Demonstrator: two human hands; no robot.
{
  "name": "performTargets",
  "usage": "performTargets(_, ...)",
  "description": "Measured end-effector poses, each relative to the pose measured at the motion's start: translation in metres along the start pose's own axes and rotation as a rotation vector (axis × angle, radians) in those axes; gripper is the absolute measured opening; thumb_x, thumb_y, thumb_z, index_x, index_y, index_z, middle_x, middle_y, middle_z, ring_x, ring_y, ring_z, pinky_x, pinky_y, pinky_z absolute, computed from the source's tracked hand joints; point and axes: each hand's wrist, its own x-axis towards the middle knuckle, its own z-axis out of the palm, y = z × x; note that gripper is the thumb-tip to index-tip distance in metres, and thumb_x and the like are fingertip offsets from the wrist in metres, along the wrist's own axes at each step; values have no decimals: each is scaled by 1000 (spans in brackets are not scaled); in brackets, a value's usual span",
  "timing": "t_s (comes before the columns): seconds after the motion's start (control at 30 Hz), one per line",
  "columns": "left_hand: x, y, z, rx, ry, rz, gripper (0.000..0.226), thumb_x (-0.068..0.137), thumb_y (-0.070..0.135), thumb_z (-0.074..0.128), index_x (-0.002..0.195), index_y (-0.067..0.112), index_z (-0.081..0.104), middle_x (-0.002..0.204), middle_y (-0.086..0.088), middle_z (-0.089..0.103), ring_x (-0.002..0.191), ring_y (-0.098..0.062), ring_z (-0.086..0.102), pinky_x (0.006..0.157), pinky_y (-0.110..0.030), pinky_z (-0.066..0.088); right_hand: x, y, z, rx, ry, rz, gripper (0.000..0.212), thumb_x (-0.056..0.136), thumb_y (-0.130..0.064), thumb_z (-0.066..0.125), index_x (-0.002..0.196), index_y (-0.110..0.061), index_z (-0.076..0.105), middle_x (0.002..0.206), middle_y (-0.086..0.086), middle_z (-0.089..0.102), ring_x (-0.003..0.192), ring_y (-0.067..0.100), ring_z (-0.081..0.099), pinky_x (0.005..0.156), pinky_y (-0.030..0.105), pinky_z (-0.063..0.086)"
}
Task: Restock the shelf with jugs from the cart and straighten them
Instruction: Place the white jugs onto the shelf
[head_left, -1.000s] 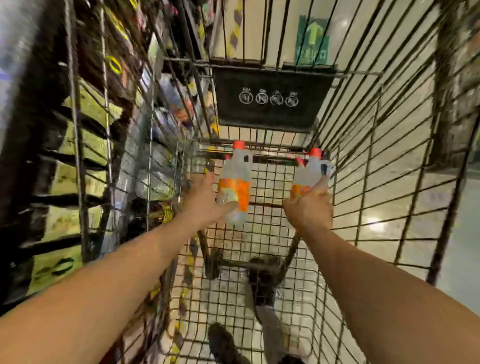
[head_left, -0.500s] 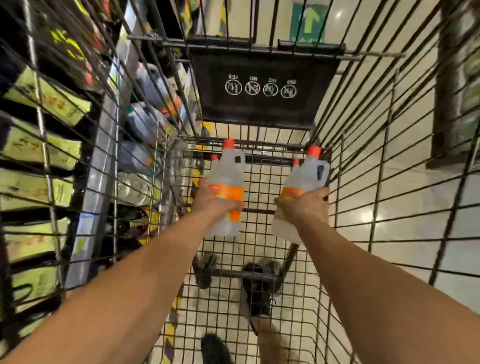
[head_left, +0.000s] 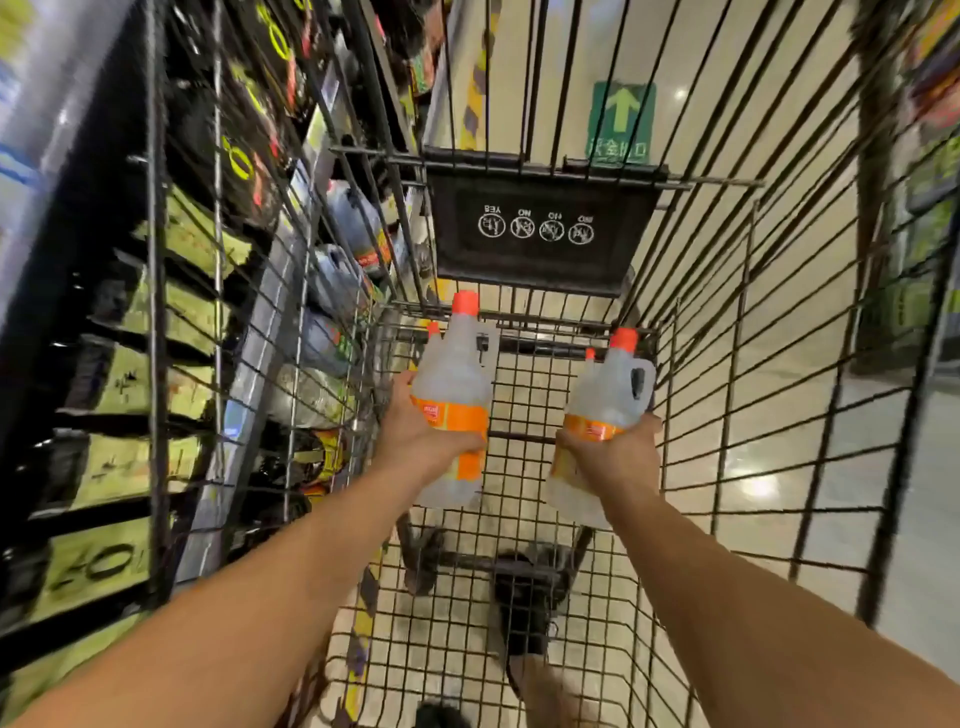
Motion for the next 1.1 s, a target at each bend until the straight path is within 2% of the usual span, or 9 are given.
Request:
performTargets(0.1,-27,14,-23,-9,17,59,108,51,23,95,136,33,29,109,10,51,96,-15,55,77,-31,48,-29,-10,-11,71,8,-83,92,53,-39,87,126,-21,33,105,7,59,81,24,58,71,37,50)
performTargets(0.3,-103,33,-71,-85,168,277,98,41,20,97,117,37,36,91,25,49,76,32,45,53,0,38,-106,-32,-49,120,-74,-389,92,58,-44,89,128,-25,32,104,-1,59,91,23,62,84,41,53)
performTargets(0.43,-163,41,-112,-211,133,314,106,38,20,96,120,40,32,92,20,63,79,9,63,70,-12,49,-172,-48,-85,191,-141,-623,81,62,-25,90,119,-36,34,101,-8,61,78,0,62,70,24,50)
performTargets(0.57,-234,45,-153,-299,184,458,99,38,19,91,118,44,37,98,27,65,84,12,63,63,-4,45,-242,-62,-122,197,-148,-780,80,65,-31,88,118,-46,30,98,-12,62,78,10,67,68,39,58)
performTargets(0.67,-288,49,-182,-380,234,522,104,32,31,90,121,44,37,107,21,62,90,15,60,67,-5,45,-290,-69,-146,207,-138,-893,86,65,-37,88,120,-45,22,91,-25,54,70,-9,60,58,12,49)
performTargets(0.8,-356,41,-221,-432,339,612,110,34,39,91,126,56,33,114,38,57,101,19,56,76,-7,48,-352,-80,-174,271,-212,-1016,96,59,-38,91,132,-35,28,107,-20,58,90,-4,61,74,16,47)
performTargets(0.9,-404,32,-251,-481,446,644,113,32,40,90,130,53,34,122,19,60,106,2,61,82,-21,54,-399,-93,-190,286,-220,-1127,105,49,-53,90,133,-33,29,106,-27,54,91,-6,59,74,15,43)
performTargets(1.0,-450,21,-279,-506,578,671,111,33,36,89,130,46,36,117,16,61,96,9,61,72,-9,48,-441,-104,-198,262,-244,-1203,95,57,-35,90,130,-31,30,109,-14,57,99,14,61,84,30,45)
performTargets(1.1,-490,7,-305,-548,665,674,108,38,26,91,130,47,37,116,20,60,94,8,61,76,-21,52,-485,-113,-199,270,-226,-1301,93,59,-28,91,131,-27,33,100,-23,53,88,-10,60,75,13,46)
